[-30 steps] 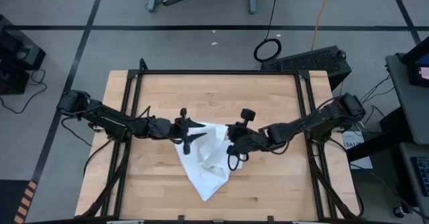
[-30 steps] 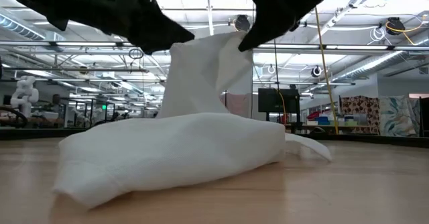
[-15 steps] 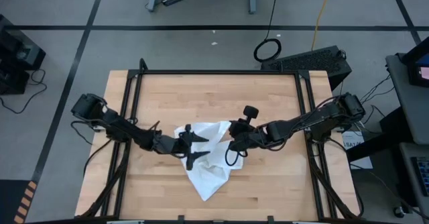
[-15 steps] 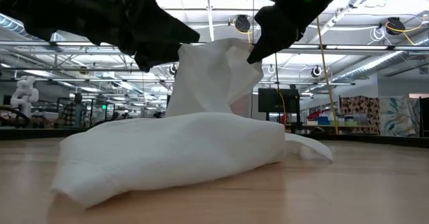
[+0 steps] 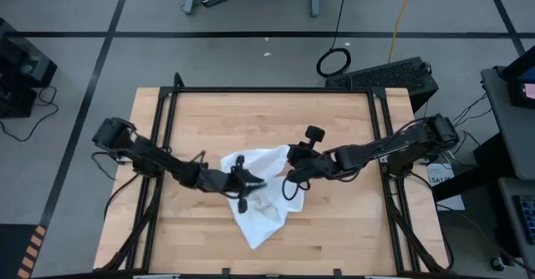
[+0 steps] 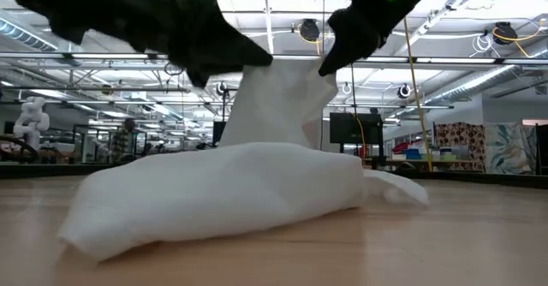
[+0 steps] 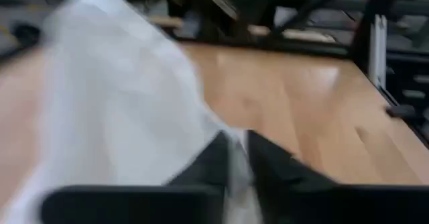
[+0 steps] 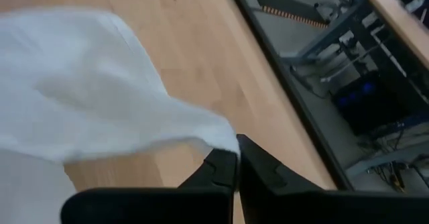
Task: Roll towel
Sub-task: Roll the white towel
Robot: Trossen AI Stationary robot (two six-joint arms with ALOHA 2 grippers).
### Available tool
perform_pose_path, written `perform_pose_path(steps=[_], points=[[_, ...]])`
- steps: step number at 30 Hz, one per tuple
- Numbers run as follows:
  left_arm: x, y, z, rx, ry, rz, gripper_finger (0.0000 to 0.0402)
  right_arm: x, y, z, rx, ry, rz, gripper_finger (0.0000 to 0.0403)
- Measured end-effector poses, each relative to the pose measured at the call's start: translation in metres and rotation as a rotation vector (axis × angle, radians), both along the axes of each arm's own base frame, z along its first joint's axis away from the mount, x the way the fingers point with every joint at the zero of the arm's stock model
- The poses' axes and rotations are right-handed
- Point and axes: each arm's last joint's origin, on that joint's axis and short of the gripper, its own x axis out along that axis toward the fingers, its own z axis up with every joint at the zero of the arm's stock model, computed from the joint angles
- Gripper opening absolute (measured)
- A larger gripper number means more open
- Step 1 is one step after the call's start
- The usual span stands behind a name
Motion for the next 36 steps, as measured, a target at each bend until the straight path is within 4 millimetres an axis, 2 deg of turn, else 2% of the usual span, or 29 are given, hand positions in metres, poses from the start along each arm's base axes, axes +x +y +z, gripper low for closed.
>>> perform_pose_path(steps=[1,4,9,11,13,15,18,26,31,36], points=[[-0.002,0.005,0.009,0.010,-0.022,0.010,0.0019,-0.003,0.000,0.006,0.000,-0.016,0.004,0.0000],[-0.014,0.018,0.037,0.086,-0.056,0.029,0.0018,-0.013,0.000,0.023,-0.002,-0.056,0.025,0.0000],[-0.048,0.044,0.096,0.236,-0.213,0.085,0.0007,-0.033,0.003,0.053,0.047,-0.155,0.085,0.0000],[-0.061,0.054,0.111,0.284,-0.254,0.116,0.0006,-0.037,0.004,0.061,0.111,-0.206,0.121,0.0000],[-0.071,0.064,0.118,0.311,-0.250,0.140,0.0006,-0.038,0.005,0.064,0.165,-0.236,0.137,0.0000],[-0.077,0.072,0.117,0.323,-0.201,0.154,0.0010,-0.037,0.006,0.063,0.204,-0.243,0.147,0.0000],[-0.078,0.082,0.107,0.329,-0.086,0.159,0.0011,-0.029,0.008,0.051,0.240,-0.200,0.152,0.0000],[-0.059,0.097,0.067,0.196,0.157,0.191,0.0022,-0.003,0.016,0.004,0.252,-0.061,0.110,0.0000],[-0.053,0.095,0.050,0.085,0.249,0.122,0.0091,0.005,0.016,-0.007,0.248,-0.046,0.103,0.0000],[-0.052,0.074,0.047,0.024,0.259,0.000,0.0185,0.005,0.012,-0.006,0.230,-0.043,0.103,0.0000]])
